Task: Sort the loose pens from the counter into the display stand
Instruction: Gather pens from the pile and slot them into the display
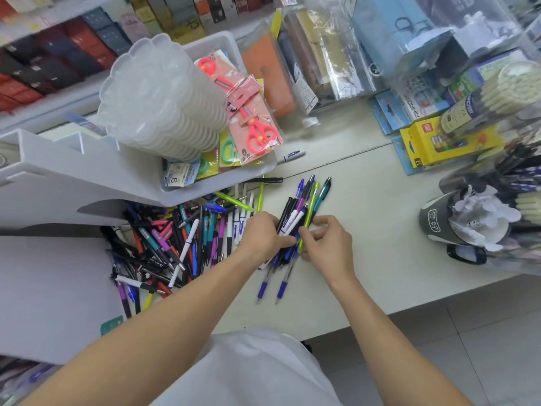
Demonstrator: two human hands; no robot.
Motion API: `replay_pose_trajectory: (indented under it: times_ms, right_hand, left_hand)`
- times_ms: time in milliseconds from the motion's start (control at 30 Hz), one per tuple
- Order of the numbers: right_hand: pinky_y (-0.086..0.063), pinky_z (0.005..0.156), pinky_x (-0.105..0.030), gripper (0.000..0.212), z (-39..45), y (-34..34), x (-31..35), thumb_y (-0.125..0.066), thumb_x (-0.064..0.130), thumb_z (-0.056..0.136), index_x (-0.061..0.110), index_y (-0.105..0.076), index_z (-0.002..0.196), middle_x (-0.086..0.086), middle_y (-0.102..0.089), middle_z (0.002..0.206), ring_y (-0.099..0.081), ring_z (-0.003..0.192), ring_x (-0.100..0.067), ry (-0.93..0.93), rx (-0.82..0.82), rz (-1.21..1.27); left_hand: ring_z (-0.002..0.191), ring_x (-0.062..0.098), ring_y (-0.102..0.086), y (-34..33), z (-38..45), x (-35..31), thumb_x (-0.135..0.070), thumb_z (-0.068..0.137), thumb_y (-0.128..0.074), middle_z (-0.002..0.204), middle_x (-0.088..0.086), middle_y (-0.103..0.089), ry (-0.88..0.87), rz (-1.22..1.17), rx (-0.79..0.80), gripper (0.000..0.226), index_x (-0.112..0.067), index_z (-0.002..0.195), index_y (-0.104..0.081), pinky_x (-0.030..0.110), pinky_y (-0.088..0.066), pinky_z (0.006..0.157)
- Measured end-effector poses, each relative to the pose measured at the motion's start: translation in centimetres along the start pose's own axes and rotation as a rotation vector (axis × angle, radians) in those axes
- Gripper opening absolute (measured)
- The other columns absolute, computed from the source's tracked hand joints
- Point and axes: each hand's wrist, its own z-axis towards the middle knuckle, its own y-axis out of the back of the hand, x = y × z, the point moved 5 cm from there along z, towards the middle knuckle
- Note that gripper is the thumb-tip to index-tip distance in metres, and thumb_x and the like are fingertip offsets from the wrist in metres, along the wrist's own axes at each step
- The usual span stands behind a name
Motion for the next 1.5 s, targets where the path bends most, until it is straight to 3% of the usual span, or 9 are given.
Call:
replay_pose_trajectory:
  times_ms: [133,333,500,667,900,1133,1233,1367,1500]
  right_hand:
    - [-0.064,0.061,-0.038,0.012,-0.7,-0.6,-0.8,-0.078,0.012,0.088,0.006,-0.069,0.093,-0.013,-0.075,0.078,-0.075,0.066,-0.026,-0.152,0.117,0.223]
    - [-0.063,0.067,-0.034,0.011,-2.0,-2.4,-1.0,-0.075,0.008,0.091,0.002,-0.069,0.098,-0.017,-0.074,0.084,-0.076,0.073,-0.024,-0.218,0.177,0.445]
    - [-0.063,0.068,-0.031,0.011,-2.7,-3.0,-0.8,-0.075,0.001,0.088,-0.003,-0.071,0.098,-0.019,-0.076,0.086,-0.075,0.076,-0.026,-0.305,0.273,0.562]
    - [-0.063,0.066,-0.034,0.026,-2.8,-2.6,-0.3,-0.079,-0.007,0.081,-0.012,-0.069,0.105,-0.022,-0.075,0.086,-0.073,0.068,-0.026,-0.363,0.383,0.533]
    - [-0.063,0.076,-0.031,0.021,-2.9,-1.6,2.2,-0.081,0.026,0.087,0.013,-0.074,0.101,-0.001,-0.076,0.085,-0.075,0.075,-0.016,-0.081,0.377,0.008]
    - [-0.038,0.088,-0.027,0.060,0.3,0.5,2.4,-0.076,0.046,0.086,0.012,-0.053,0.130,-0.003,-0.059,0.113,-0.057,0.102,-0.019,0.121,-0.078,-0.345]
    - [-0.044,0.086,-0.032,0.055,2.0,-0.7,2.9,-0.081,0.050,0.079,0.008,-0.060,0.109,-0.003,-0.061,0.100,-0.053,0.093,-0.018,0.088,-0.132,-0.392]
    - [-0.040,0.059,-0.030,0.035,3.0,-1.4,4.4,-0.080,0.039,0.071,0.008,-0.064,0.069,-0.004,-0.058,0.062,-0.058,0.069,-0.027,0.077,-0.075,-0.526]
    - [-0.026,0.045,-0.027,0.042,2.9,-1.8,5.0,-0.085,0.034,0.068,0.011,-0.050,0.062,-0.004,-0.052,0.065,-0.050,0.064,-0.022,0.039,0.017,-0.627]
  left_hand:
    - [0.058,0.013,-0.050,0.3,-0.2,1.1,-0.035,0.081,-0.082,0.062,-0.004,-0.054,-0.025,-0.058,0.027,0.030,-0.015,0.072,-0.061,0.026,-0.034,0.050]
    - [0.100,0.017,-0.059,-0.2,-1.0,1.8,-0.039,0.091,-0.071,0.115,-0.004,-0.063,-0.052,-0.070,0.214,0.046,-0.011,0.125,-0.057,0.024,-0.044,0.075]
    - [0.080,0.007,-0.058,0.0,-1.6,2.3,-0.034,0.092,-0.070,0.084,-0.014,-0.058,-0.110,-0.110,0.314,0.019,-0.024,0.095,-0.055,0.005,-0.041,0.052]
    - [0.090,0.011,-0.064,0.2,-2.4,2.8,-0.040,0.084,-0.079,0.093,-0.011,-0.066,-0.177,-0.045,0.362,0.034,-0.020,0.106,-0.062,0.017,-0.050,0.074]
    - [0.071,0.008,-0.068,0.3,-3.0,3.5,-0.027,0.092,-0.070,0.082,-0.002,-0.072,-0.201,-0.109,0.355,0.016,-0.030,0.099,-0.056,0.028,-0.058,0.069]
    - [0.071,0.009,-0.062,-0.1,-4.3,5.7,-0.040,0.094,-0.067,0.084,0.000,-0.070,-0.082,-0.317,0.199,0.015,-0.030,0.097,-0.057,0.022,-0.055,0.064]
    - [0.065,0.009,-0.060,-0.5,-4.7,6.5,-0.036,0.095,-0.067,0.079,0.000,-0.067,-0.031,-0.458,0.103,0.013,-0.030,0.094,-0.055,0.016,-0.051,0.058]
    - [0.043,0.008,-0.052,-0.8,-5.2,7.2,-0.026,0.097,-0.064,0.058,0.003,-0.058,-0.007,-0.574,0.045,0.018,-0.011,0.090,-0.056,0.019,-0.047,0.048]
    - [0.036,0.022,-0.045,-1.2,-5.7,7.6,-0.018,0.099,-0.062,0.045,0.006,-0.049,-0.035,-0.644,0.082,0.036,-0.007,0.067,-0.048,0.029,-0.047,0.051]
